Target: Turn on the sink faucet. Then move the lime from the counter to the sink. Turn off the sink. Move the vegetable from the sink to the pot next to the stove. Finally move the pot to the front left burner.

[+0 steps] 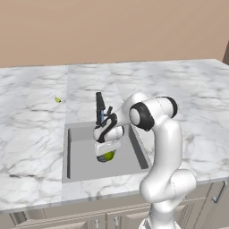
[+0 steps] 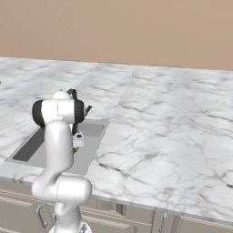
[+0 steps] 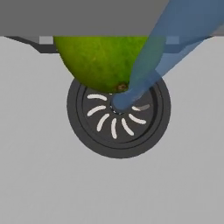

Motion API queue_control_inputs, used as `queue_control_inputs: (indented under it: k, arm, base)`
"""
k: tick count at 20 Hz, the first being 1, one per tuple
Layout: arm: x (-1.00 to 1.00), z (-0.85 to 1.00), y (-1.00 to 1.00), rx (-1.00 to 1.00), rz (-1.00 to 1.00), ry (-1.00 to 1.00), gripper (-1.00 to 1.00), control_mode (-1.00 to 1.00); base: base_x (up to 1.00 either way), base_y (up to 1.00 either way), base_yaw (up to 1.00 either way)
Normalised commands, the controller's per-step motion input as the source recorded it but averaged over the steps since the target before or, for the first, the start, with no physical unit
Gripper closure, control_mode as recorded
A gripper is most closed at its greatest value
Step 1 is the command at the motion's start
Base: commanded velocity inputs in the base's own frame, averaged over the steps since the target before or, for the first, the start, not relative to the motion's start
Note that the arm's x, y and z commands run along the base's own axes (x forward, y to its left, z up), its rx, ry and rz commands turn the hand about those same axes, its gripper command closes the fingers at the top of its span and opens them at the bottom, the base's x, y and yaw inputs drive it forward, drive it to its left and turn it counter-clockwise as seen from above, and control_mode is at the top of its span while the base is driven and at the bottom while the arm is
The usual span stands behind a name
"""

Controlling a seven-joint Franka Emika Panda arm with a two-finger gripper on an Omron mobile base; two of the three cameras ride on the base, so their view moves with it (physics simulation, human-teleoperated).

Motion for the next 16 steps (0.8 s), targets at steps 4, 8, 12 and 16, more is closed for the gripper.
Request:
queue_control_inputs:
  k: [4, 8, 12, 16]
  arm:
    - [0.0, -0.05, 0.01, 0.02, 0.0, 0.0, -1.0, -1.0]
    - [-0.16, 0.03, 0.08, 0.0, 0.0, 0.0, -1.0, -1.0]
    - [-0.18, 0.06, 0.13, 0.0, -0.02, 0.0, -1.0, -1.0]
    - [-0.14, 0.12, 0.04, 0.0, -0.03, 0.0, -1.0, -1.0]
  base:
    - [0.0, 0.0, 0.0]
    - [0.0, 0.0, 0.0]
    - [0.0, 0.0, 0.0]
    - [0.0, 0.0, 0.0]
